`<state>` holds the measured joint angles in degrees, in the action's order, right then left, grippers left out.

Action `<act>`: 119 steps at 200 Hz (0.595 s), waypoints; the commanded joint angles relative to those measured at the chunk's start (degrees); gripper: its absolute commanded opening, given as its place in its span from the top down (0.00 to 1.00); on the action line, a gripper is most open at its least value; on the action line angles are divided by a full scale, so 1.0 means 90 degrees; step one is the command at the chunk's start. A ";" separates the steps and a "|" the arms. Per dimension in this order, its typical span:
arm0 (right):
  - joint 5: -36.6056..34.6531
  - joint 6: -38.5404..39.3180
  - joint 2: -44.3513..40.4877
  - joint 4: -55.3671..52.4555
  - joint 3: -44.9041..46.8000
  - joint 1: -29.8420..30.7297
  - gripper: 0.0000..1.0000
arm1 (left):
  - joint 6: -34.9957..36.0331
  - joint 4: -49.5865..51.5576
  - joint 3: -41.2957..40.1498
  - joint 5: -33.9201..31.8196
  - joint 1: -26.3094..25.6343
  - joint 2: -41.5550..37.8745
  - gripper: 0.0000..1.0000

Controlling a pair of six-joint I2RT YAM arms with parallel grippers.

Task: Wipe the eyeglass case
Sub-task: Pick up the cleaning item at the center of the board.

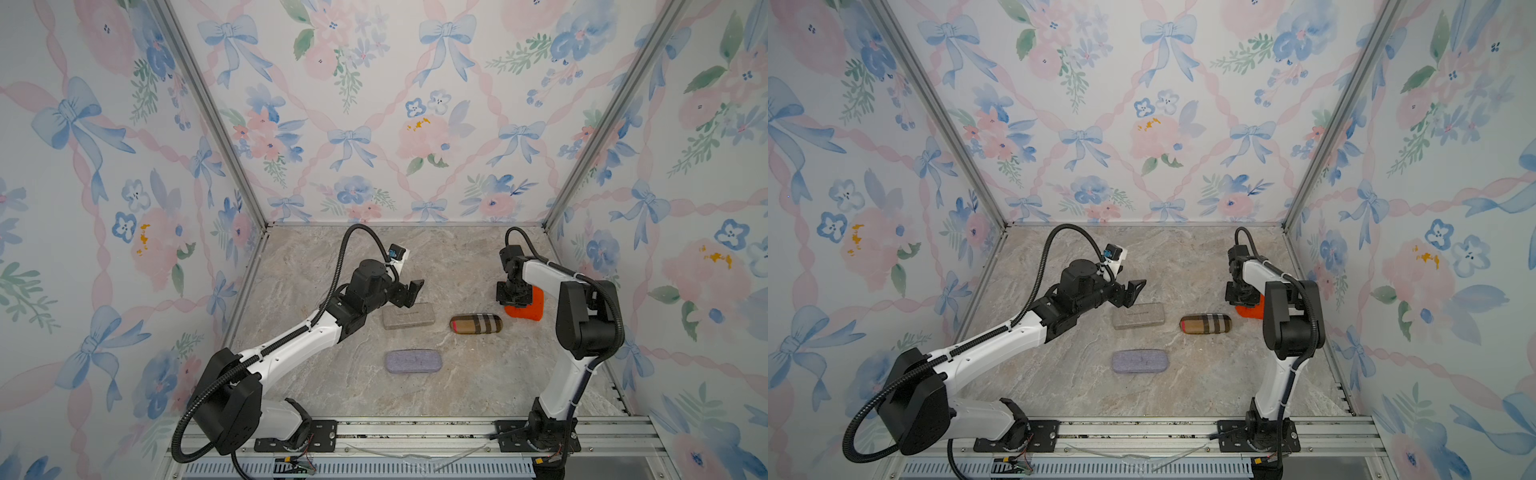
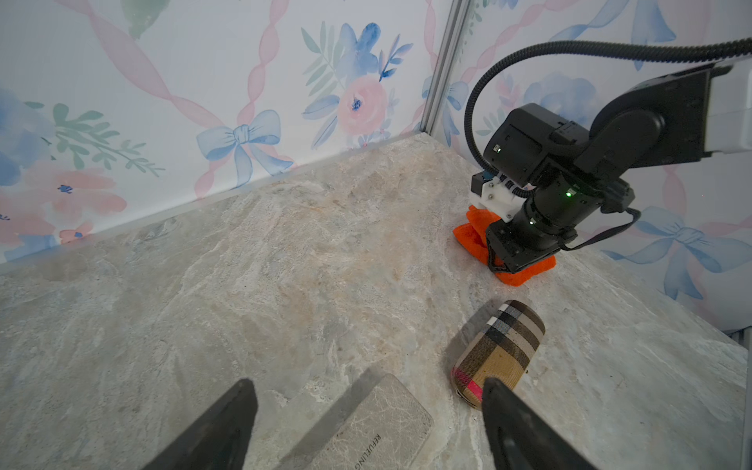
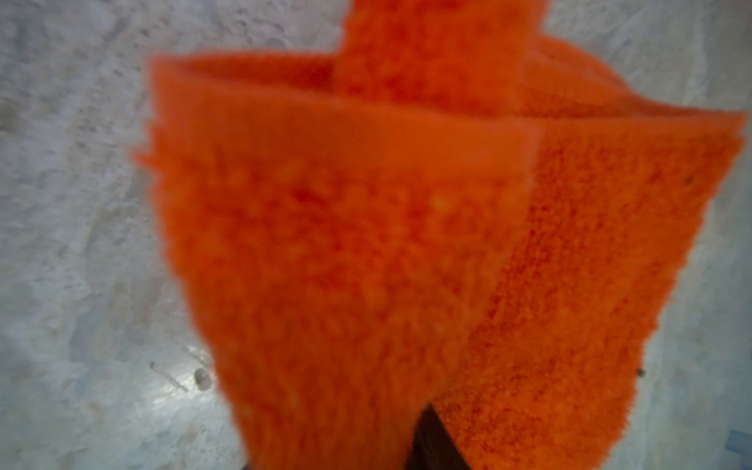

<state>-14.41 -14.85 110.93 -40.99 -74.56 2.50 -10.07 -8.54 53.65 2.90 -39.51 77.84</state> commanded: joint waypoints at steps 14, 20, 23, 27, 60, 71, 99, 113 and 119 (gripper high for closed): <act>0.0332 0.0000 -0.0135 0.0063 0.0454 -0.0177 0.90 | 0.0299 0.0296 0.0208 -0.0182 -0.0218 0.0192 0.13; 0.0382 0.0001 -0.0221 0.0053 0.0485 -0.0206 0.94 | 0.0338 0.0348 0.0235 -0.0143 -0.0238 0.0216 0.13; 0.0410 0.0010 -0.0269 0.0046 0.0502 -0.0226 0.96 | 0.0362 0.0368 0.0248 -0.0103 -0.0234 0.0232 0.13; 0.0440 0.0024 -0.0337 0.0034 0.0526 -0.0239 0.98 | 0.0387 0.0386 0.0264 -0.0055 -0.0246 0.0247 0.13; 0.0396 0.0188 -0.1022 -0.0257 0.0571 -0.0269 1.00 | 0.0640 0.0597 0.0579 -0.0223 -0.0307 0.0426 0.13; 0.0414 0.0224 -0.1230 -0.0361 0.0568 -0.0268 1.00 | 0.0671 0.0579 0.0689 -0.0197 -0.0313 0.0499 0.14; 0.0540 0.0356 -0.1753 -0.0646 0.0584 -0.0271 1.00 | 0.0574 0.0499 0.0991 -0.0092 -0.0346 0.0746 0.12; 0.0662 0.0374 -0.2138 -0.0733 0.0616 -0.0277 1.00 | 0.0523 0.0513 0.1168 0.0016 -0.0366 0.0888 0.11; 0.0710 0.0379 -0.2258 -0.0770 0.0621 -0.0276 1.00 | 0.0531 0.0584 0.1266 0.0179 -0.0381 0.0943 0.12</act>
<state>-10.09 -12.71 95.83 -44.05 -69.82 0.40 -5.56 -4.16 61.78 1.93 -42.26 84.20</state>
